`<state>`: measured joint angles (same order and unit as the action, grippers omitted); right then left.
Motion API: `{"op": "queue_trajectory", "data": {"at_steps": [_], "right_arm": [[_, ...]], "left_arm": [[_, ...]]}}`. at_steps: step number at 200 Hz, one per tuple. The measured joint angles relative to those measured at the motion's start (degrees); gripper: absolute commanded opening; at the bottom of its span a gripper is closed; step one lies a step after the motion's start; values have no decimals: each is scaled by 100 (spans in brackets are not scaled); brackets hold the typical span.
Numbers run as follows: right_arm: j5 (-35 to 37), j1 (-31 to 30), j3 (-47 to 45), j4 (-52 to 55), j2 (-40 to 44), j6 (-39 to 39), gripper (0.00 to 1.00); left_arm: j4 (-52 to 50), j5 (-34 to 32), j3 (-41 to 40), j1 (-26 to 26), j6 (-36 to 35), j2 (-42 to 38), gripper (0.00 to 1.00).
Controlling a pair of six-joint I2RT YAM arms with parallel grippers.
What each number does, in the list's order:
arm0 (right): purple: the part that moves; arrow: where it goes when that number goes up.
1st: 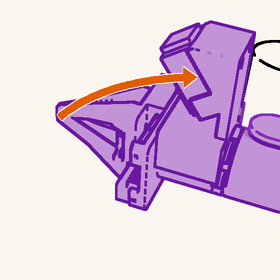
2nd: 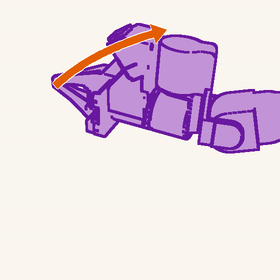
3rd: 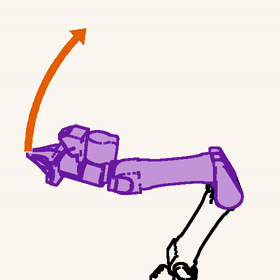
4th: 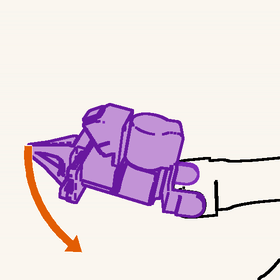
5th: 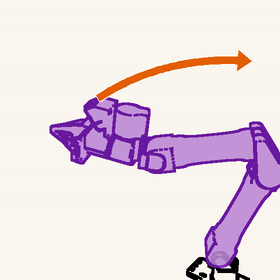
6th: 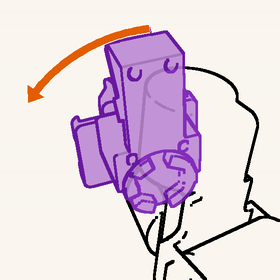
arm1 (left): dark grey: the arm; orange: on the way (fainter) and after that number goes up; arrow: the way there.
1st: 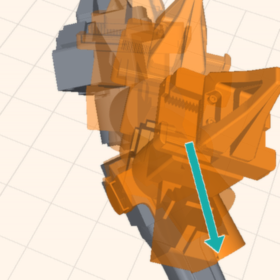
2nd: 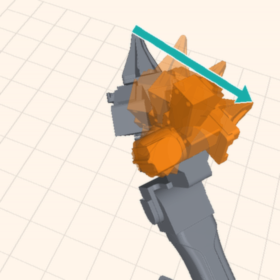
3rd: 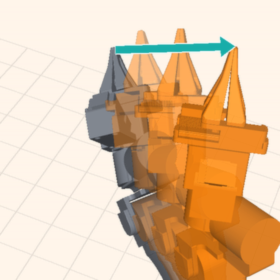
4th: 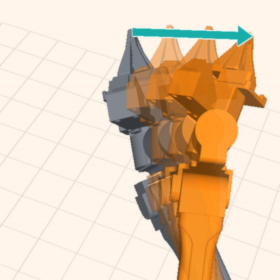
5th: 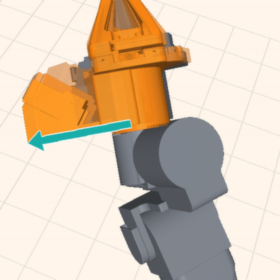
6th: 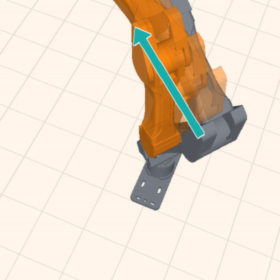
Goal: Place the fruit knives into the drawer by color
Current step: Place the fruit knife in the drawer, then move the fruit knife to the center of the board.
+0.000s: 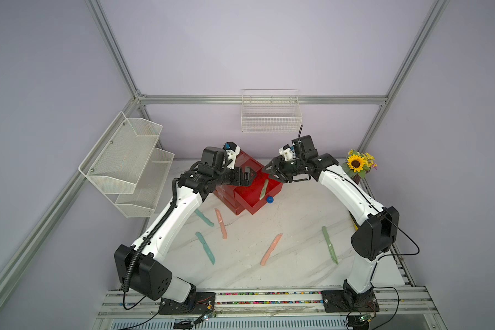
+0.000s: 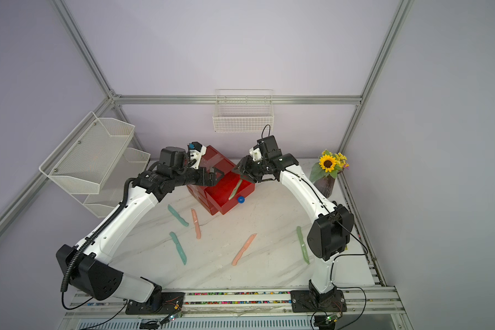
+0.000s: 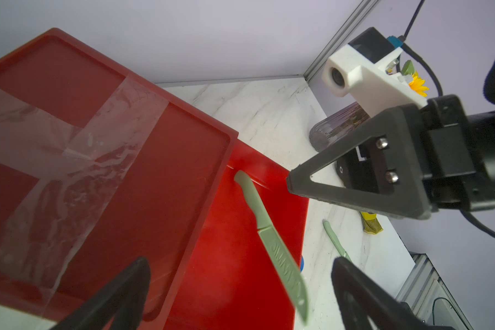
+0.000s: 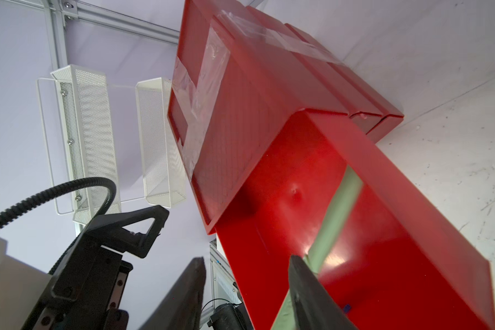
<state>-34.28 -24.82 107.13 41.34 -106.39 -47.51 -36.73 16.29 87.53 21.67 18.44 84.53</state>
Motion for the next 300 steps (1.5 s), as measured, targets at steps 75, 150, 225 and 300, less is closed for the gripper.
{"op": "queue_trajectory", "data": {"at_steps": [75, 150, 225, 300], "right_arm": [[1040, 83, -1421, 339, 1274, 824, 53], [2798, 184, -4642, 892, 2905, 1200, 97], [3532, 1110, -5995, 1069, 3064, 1043, 97], [3484, 1644, -5995, 522, 1827, 1056, 97]], "left_arm": [[122, 157, -2, -28, 55, 24, 100], [195, 350, 179, 321, 162, 396, 100], [238, 457, 328, 474, 203, 472, 100], [245, 474, 328, 476, 201, 472, 100]]}}
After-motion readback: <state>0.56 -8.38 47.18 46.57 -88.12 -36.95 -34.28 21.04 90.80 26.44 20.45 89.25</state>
